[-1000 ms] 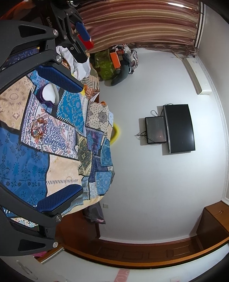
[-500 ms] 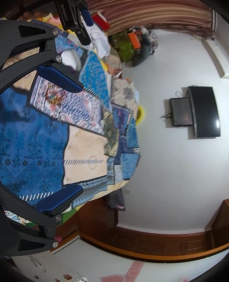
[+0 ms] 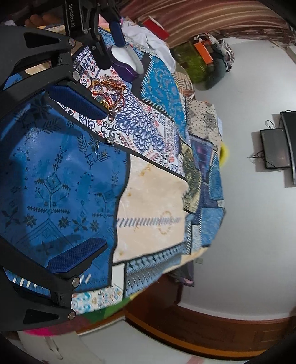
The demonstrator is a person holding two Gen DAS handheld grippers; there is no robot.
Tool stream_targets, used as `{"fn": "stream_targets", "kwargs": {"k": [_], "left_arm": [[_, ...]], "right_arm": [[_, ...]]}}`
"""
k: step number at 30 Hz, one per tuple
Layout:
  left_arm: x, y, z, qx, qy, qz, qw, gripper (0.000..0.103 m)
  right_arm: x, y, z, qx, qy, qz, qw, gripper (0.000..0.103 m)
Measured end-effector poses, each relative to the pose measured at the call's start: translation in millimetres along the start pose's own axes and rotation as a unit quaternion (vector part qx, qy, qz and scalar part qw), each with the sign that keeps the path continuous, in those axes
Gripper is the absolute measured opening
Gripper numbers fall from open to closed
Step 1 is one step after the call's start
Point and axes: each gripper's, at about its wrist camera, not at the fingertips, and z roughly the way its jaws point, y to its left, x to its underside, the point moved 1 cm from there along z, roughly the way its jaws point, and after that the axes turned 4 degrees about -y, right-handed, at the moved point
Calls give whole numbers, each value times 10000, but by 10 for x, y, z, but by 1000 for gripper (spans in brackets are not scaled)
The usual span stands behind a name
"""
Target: Organize jewelry
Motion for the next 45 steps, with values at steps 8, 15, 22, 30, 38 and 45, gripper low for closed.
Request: {"fn": "stream_targets", "kwargs": {"k": [8, 15, 22, 30, 38, 45], "left_arm": [[49, -8, 108, 192, 137, 171, 9996, 42], [43, -43, 164, 415, 174, 295, 9985, 30], [35, -3, 191, 517, 169, 200, 9983, 16], [67, -28, 169, 494, 97, 267, 9984, 8], [52, -24, 18, 510, -42, 252, 9984, 6], [-5, 28, -266, 463, -361, 218, 9980, 6]], "right_arm": [[-68, 153, 194, -384, 176, -224, 9989, 63], [-85, 322, 349, -666, 376, -406, 9962, 43], [-58, 353, 459, -691, 539, -442, 9952, 30], [-36, 367, 481, -617, 544, -476, 9955, 11], [-70, 366, 386, -544, 426, -448, 9966, 11], [-193, 428, 186, -508, 173, -430, 9976, 11]]}}
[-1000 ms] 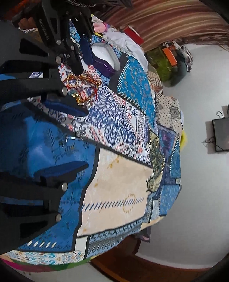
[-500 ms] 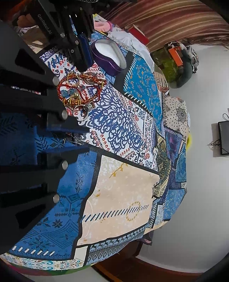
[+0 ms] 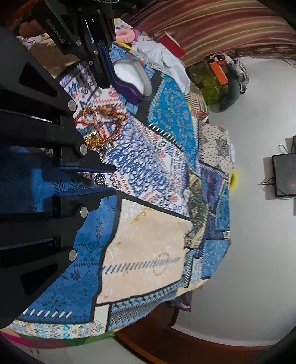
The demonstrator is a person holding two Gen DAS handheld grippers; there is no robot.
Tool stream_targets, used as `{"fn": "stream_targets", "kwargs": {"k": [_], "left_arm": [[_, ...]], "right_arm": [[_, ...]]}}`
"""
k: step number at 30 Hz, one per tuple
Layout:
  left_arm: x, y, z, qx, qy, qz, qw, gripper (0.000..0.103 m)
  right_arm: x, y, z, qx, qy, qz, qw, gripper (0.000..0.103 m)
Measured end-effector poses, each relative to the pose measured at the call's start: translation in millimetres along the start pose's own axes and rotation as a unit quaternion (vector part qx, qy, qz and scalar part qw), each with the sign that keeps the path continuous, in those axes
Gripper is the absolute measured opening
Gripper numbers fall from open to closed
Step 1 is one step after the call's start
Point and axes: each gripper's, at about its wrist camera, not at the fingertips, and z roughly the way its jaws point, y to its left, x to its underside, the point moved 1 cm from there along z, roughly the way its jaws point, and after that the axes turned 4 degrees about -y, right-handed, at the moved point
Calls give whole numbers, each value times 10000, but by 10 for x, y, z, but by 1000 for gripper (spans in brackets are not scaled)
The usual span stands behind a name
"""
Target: Organize jewelry
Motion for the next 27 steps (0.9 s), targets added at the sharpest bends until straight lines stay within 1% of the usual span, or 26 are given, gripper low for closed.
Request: {"fn": "stream_targets", "kwargs": {"k": [8, 13, 18, 22, 27], "left_arm": [[-131, 153, -388, -182, -504, -47, 9986, 6], [-212, 327, -660, -336, -843, -95, 9958, 6], [-275, 545, -817, -539, -1118, -190, 9921, 6], [-300, 744, -873, -615, -1217, -324, 9901, 6], [-310, 953, -864, -794, -1260, -335, 9883, 6]], "right_arm": [[-222, 227, -298, -12, -475, -10, 9989, 11], [-363, 452, -446, -75, -778, -84, 9969, 11], [-495, 724, -508, -189, -1012, -225, 9944, 11], [-554, 879, -506, -267, -1101, -297, 9931, 11], [-637, 1071, -475, -370, -1199, -403, 9913, 11]]}}
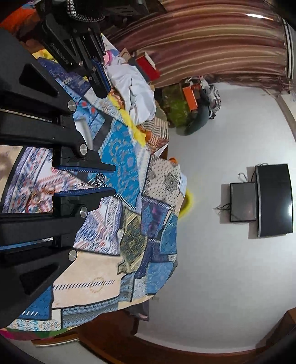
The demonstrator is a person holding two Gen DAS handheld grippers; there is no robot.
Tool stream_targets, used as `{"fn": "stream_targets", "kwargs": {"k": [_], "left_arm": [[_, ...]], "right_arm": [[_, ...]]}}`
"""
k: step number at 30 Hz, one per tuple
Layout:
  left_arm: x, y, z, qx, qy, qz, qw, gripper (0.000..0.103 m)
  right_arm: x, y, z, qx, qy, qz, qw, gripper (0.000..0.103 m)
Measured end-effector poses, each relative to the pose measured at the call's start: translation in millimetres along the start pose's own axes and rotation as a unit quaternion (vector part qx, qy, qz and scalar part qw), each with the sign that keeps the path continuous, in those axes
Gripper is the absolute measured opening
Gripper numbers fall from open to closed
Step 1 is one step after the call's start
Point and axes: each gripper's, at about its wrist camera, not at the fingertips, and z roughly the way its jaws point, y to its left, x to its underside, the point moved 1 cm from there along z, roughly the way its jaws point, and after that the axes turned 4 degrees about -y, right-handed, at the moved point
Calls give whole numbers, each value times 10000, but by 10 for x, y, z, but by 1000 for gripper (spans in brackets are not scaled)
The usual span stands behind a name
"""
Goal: Organize jewelry
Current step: 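Carry both earrings over the heart box and open both tools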
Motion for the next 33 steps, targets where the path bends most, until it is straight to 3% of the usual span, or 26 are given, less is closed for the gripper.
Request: {"fn": "stream_targets", "kwargs": {"k": [8, 16, 25, 33], "left_arm": [[60, 270, 168, -48, 166, -102, 9998, 6], [219, 331, 458, 238, 532, -219, 9981, 6], [420, 326, 731, 569, 980, -150, 9934, 6], [484, 335, 902, 744, 1228, -215, 9894, 6]], "right_arm": [[-27, 259, 269, -290, 97, -120, 9995, 11], [213, 466, 755, -728, 785, -101, 9942, 11], [502, 456, 1158, -946, 1541, 76, 9835, 11], [628, 435, 1248, -1036, 1844, 162, 9772, 11]]}}
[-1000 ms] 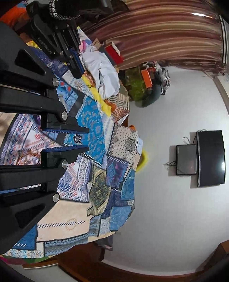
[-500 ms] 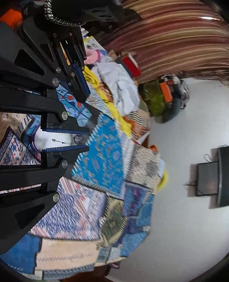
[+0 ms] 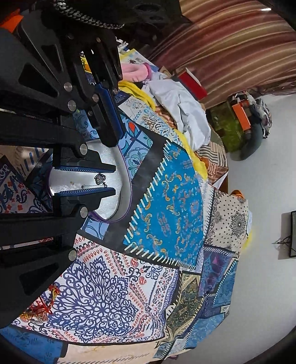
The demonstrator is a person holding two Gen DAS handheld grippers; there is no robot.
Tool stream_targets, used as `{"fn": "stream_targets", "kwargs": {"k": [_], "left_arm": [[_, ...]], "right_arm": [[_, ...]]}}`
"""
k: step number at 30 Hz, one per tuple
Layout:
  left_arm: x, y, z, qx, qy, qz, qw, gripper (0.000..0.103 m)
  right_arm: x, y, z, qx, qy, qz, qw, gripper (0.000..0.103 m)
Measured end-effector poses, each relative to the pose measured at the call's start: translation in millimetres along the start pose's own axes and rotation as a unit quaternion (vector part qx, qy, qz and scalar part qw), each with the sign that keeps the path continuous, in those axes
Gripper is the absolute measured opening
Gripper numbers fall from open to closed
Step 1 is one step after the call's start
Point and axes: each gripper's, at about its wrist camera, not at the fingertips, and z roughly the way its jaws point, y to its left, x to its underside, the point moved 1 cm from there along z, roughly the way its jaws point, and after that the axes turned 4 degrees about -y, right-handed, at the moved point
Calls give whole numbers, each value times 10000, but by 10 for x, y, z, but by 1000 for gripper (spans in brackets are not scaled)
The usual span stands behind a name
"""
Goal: Organize jewelry
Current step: 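Carry both earrings over the heart box and open both tools, then move both tools back to the jewelry pile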
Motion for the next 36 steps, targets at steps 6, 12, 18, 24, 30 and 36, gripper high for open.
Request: {"fn": "stream_targets", "kwargs": {"k": [6, 12, 18, 24, 30, 36], "left_arm": [[1, 19, -13, -47, -47, -58, 10000, 6], [-32, 37, -78, -105, -79, -113, 9998, 7], [-80, 64, -235, -250, -214, -196, 9993, 9], [-155, 18, -453, -452, -446, -159, 9979, 20], [-226, -120, -665, -533, -660, -41, 9964, 31], [-270, -312, -814, -549, -809, 79, 9952, 41]], "right_arm": [[8, -14, 4, -20, 31, 60, 10000, 11], [16, 23, 51, 44, 130, -69, 9999, 12], [-13, 58, -56, 187, -60, -146, 9997, 35], [-69, 75, -227, 289, -276, -189, 9990, 36], [-97, 67, -492, 472, -588, -222, 9969, 36], [-97, -14, -784, 649, -868, -156, 9940, 37]]}}
